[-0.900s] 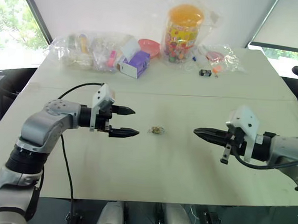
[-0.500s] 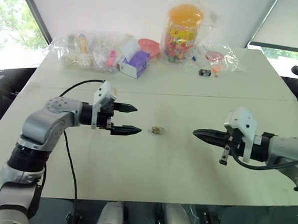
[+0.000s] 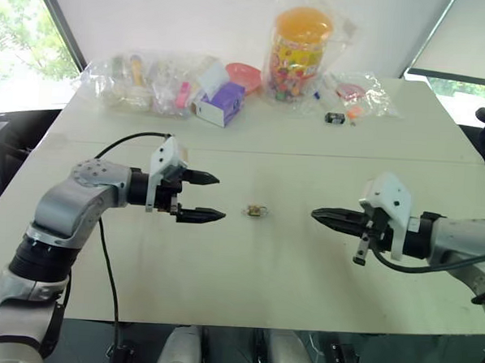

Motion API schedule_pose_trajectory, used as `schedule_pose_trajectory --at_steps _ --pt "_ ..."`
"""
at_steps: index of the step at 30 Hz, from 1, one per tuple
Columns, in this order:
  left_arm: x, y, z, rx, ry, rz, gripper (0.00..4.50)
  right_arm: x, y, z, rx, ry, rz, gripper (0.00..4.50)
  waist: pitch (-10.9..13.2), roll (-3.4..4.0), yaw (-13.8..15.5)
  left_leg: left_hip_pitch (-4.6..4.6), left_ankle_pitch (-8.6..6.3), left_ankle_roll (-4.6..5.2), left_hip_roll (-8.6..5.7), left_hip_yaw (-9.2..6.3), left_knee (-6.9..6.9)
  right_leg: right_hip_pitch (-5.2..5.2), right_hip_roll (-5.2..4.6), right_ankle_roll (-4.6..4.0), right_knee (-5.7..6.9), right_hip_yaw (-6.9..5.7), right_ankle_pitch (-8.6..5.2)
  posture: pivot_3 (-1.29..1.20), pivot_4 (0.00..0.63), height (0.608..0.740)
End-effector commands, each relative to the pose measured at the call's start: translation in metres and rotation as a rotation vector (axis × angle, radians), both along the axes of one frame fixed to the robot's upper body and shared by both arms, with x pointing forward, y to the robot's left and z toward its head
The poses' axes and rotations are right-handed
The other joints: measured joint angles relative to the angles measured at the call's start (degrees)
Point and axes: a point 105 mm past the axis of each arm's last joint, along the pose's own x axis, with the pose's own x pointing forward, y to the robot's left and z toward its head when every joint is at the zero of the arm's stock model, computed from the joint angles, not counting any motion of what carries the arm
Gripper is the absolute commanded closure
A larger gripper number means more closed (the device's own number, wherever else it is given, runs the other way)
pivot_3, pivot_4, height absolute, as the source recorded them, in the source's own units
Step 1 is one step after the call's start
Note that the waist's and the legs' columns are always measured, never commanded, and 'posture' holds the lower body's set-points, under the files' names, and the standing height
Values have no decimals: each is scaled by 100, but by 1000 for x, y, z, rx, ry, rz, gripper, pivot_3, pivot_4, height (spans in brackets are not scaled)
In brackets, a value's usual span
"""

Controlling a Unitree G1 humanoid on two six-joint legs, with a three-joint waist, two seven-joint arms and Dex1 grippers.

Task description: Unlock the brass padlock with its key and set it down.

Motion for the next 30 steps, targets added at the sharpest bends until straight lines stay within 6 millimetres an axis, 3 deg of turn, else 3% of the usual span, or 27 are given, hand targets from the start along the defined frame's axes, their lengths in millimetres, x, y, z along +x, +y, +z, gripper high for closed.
schedule_pose_trajectory --at_steps 1,7,16,25,30 --pt "1 0 7 -2 -53 -2 33 2 5 6 -11 -43 39 4500 0 0 -4 0 0 0 1 0 0 0 0 0 0 0 0 0 150 740" --pt "1 -4 1 -1 -43 1 33 19 13 -2 -13 -32 79 4500 0 0 -14 0 0 0 0 1 0 0 1 0 0 0 0 0 150 740" --pt "3 13 -22 109 -64 40 0 67 43 -38 -95 1 189 32 1 2 -12 -12 0 -1 2 8 1 -25 4 0 12 0 0 0 150 740" --pt "2 16 -21 117 -88 60 0 96 68 -71 -166 70 286 32 1 3 -14 -25 1 -1 -2 13 7 -35 -4 0 12 -1 1 0 150 740" --pt "2 16 -20 117 -104 75 0 108 72 -85 -197 85 290 32 2 3 -16 -25 1 -2 1 12 7 -36 -10 0 18 0 1 0 150 740"
